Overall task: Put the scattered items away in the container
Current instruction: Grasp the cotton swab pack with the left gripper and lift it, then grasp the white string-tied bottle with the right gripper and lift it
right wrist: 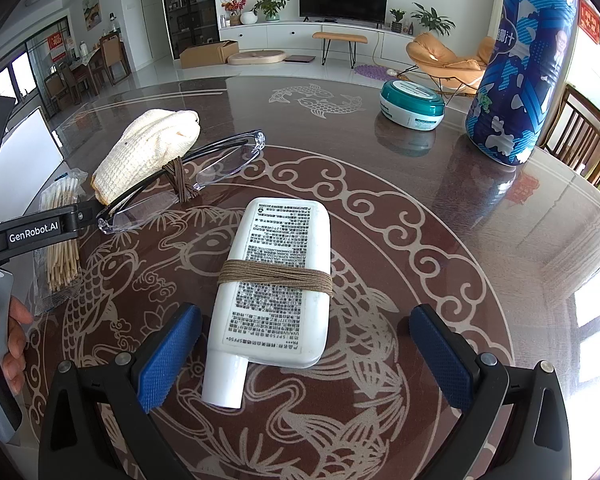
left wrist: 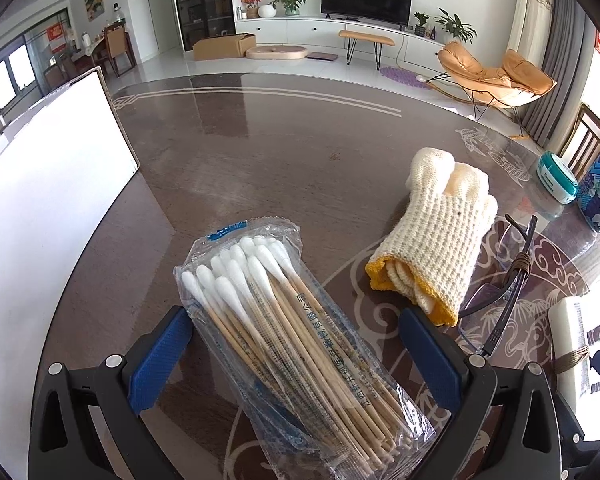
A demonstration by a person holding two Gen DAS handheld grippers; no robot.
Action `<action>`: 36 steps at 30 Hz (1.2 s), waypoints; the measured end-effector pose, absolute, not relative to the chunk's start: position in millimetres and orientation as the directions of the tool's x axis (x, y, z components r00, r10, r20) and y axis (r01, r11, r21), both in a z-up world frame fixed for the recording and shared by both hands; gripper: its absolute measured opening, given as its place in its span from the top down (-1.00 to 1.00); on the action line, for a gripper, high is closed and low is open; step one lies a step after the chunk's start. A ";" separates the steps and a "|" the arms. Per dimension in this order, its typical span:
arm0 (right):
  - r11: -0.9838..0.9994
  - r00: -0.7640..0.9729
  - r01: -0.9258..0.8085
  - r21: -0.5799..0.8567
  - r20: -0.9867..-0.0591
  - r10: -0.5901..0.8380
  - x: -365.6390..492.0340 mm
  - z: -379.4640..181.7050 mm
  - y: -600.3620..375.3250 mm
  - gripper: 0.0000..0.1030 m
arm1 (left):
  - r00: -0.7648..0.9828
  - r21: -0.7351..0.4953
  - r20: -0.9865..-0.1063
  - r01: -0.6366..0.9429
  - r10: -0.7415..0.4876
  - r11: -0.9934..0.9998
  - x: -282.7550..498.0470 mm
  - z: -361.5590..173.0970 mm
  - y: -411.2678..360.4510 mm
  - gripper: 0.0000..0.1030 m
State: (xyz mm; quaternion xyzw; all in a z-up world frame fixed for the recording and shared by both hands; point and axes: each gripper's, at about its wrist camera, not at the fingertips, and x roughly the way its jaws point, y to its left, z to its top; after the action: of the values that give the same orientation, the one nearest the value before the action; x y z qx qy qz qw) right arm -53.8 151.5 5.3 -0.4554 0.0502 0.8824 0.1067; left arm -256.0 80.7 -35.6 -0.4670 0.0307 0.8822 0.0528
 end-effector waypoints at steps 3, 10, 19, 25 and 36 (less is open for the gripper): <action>-0.972 -0.562 -0.234 -0.009 -0.814 0.143 -53.8 5.2 151.5 -1.00 | -0.544 0.003 -0.836 -0.137 0.073 -0.991 -258.5 -35.2 80.9 -1.00; -0.972 -0.562 -0.234 -0.009 -0.814 0.143 -53.8 5.2 151.4 -1.00 | -0.561 0.006 -0.823 -0.167 0.090 -0.986 -254.5 -27.4 81.0 -0.23; -0.972 -0.563 -0.234 -0.009 -0.814 0.143 -53.8 5.0 151.4 -1.00 | -0.575 0.015 -0.805 -0.264 0.144 -0.964 -219.8 -23.0 73.3 0.34; -0.972 -0.563 -0.234 -0.009 -0.814 0.143 -53.9 4.8 151.5 -1.00 | -0.590 0.078 -0.792 -0.354 0.158 -0.932 -163.5 -20.3 59.0 0.33; -0.983 -0.607 -0.181 -0.003 -0.787 0.114 -49.6 11.9 143.0 -0.25 | -0.588 0.026 -0.789 -0.319 0.176 -0.948 -108.2 -17.4 30.5 0.33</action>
State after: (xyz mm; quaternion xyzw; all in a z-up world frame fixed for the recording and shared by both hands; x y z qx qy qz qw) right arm -49.6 143.0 11.9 -0.4357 0.0383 0.8955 0.0824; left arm -108.2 30.5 -17.4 -0.4318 0.0825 0.8873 0.1394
